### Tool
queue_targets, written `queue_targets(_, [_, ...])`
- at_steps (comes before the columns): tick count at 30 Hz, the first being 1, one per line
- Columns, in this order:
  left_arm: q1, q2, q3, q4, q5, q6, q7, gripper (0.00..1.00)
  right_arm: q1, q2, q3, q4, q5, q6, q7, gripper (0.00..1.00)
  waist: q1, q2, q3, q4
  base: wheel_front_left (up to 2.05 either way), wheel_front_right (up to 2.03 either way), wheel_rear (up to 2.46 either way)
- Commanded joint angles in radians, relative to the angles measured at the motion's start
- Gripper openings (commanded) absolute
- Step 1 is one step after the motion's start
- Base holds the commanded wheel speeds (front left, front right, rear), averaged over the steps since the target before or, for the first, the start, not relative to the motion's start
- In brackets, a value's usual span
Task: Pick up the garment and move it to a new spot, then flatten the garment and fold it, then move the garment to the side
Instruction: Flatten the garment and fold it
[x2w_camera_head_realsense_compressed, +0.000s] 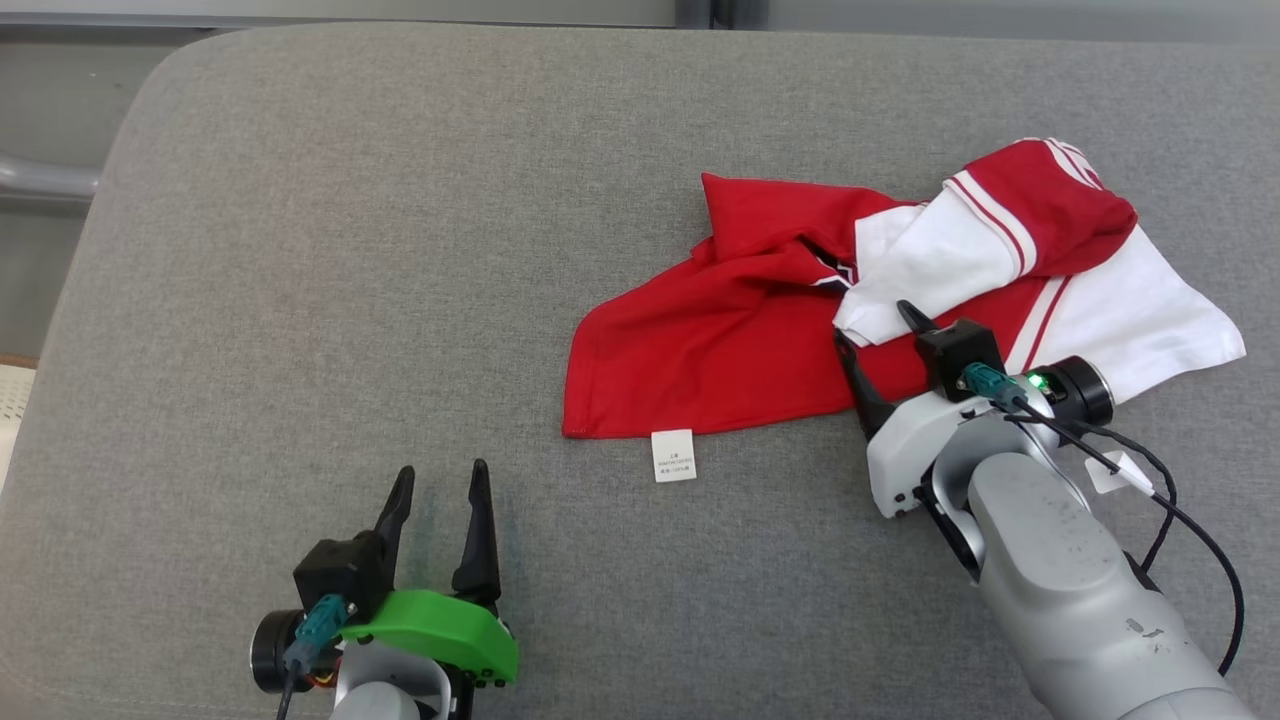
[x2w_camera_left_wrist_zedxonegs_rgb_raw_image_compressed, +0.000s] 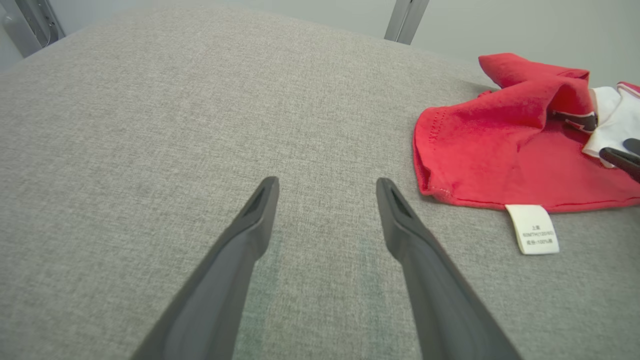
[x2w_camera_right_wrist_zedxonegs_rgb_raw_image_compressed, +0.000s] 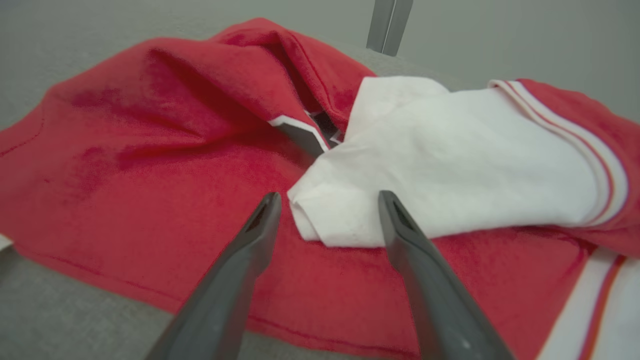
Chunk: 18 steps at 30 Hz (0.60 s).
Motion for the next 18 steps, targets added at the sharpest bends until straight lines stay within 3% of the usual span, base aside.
queue_targets(1, [-0.018,0.004,-0.002,-0.004,-0.011,0.006,0.0,1.0,-0.014,0.0,-0.018,0.013,-0.02,-0.001,-0.003,0.56,0.0,0.0,0.007,0.008,0.0,0.0,0.0])
queue_targets(2, [-0.02,0.004,-0.003,-0.004,-0.012,0.006,0.0,1.0,-0.018,0.001,-0.028,0.021,-0.029,-0.001,-0.003,0.16,0.0,0.0,0.009,0.01,0.0,0.0,0.0])
queue_targets(3, [-0.022,0.004,-0.004,-0.005,-0.015,0.006,0.0,1.0,-0.023,0.003,-0.04,0.026,-0.038,-0.001,-0.003,0.0,0.0,0.0,0.012,0.012,0.0,0.0,0.0])
queue_targets(10, [-0.023,0.004,-0.002,-0.008,-0.016,0.009,0.0,1.0,-0.039,0.011,-0.104,-0.011,-0.062,-0.001,-0.003,0.0,0.0,0.0,0.013,0.01,0.0,0.0,0.0])
queue_targets(18, [-0.012,0.004,0.008,-0.007,-0.002,-0.007,0.0,1.0,0.081,0.018,-0.204,-0.304,0.069,-0.001,-0.003,0.0,0.0,0.0,-0.042,-0.043,0.0,0.0,0.0])
